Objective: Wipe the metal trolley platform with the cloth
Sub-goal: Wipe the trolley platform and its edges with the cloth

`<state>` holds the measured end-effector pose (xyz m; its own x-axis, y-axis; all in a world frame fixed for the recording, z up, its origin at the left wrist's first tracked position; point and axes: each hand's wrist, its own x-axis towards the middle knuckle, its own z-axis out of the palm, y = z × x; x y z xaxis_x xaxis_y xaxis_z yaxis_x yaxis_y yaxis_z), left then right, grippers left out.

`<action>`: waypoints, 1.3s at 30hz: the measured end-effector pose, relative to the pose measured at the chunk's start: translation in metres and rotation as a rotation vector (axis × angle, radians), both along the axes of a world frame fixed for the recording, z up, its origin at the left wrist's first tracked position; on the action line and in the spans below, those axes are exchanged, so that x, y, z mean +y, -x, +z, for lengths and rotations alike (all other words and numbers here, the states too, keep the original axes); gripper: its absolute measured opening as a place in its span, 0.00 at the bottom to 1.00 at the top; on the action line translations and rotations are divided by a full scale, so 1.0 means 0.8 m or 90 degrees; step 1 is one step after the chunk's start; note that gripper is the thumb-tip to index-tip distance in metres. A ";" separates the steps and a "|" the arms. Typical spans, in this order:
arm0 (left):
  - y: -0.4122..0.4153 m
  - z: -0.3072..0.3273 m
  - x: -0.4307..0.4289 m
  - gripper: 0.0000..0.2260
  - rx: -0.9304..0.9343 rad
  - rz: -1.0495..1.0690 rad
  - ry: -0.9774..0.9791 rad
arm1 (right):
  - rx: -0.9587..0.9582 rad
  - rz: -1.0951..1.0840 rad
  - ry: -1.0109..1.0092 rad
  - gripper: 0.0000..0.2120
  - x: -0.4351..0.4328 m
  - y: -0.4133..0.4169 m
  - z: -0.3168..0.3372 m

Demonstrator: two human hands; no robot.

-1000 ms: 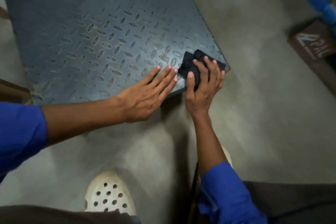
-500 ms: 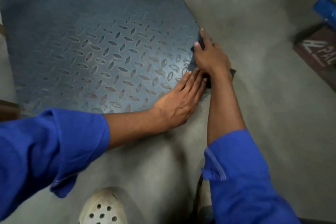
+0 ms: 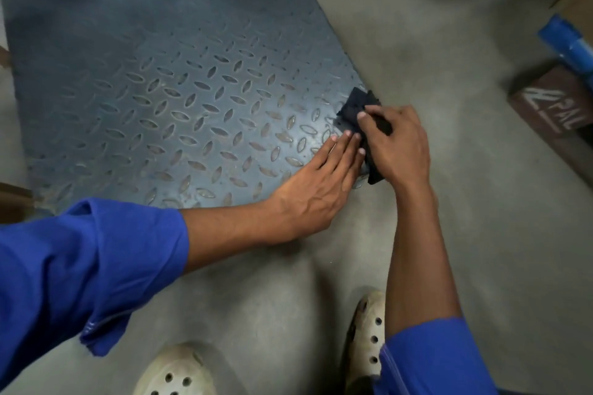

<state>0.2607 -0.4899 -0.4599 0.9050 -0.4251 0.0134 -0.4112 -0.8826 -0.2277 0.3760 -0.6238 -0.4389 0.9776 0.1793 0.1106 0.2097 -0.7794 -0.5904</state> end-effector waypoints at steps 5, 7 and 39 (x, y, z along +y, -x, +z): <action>0.000 -0.003 0.004 0.35 0.011 -0.003 0.041 | 0.031 -0.006 0.029 0.22 -0.001 0.012 -0.015; -0.005 -0.007 0.009 0.33 0.036 0.027 0.112 | 0.086 0.001 0.061 0.22 0.012 -0.013 -0.007; -0.193 -0.003 0.167 0.31 -0.026 0.535 0.292 | 0.102 -0.061 0.167 0.27 0.152 -0.130 -0.012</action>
<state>0.4153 -0.3565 -0.4622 0.9068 0.4179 0.0555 0.3982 -0.8923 0.2129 0.4800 -0.5020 -0.4485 0.9927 0.0874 -0.0836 0.0486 -0.9212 -0.3859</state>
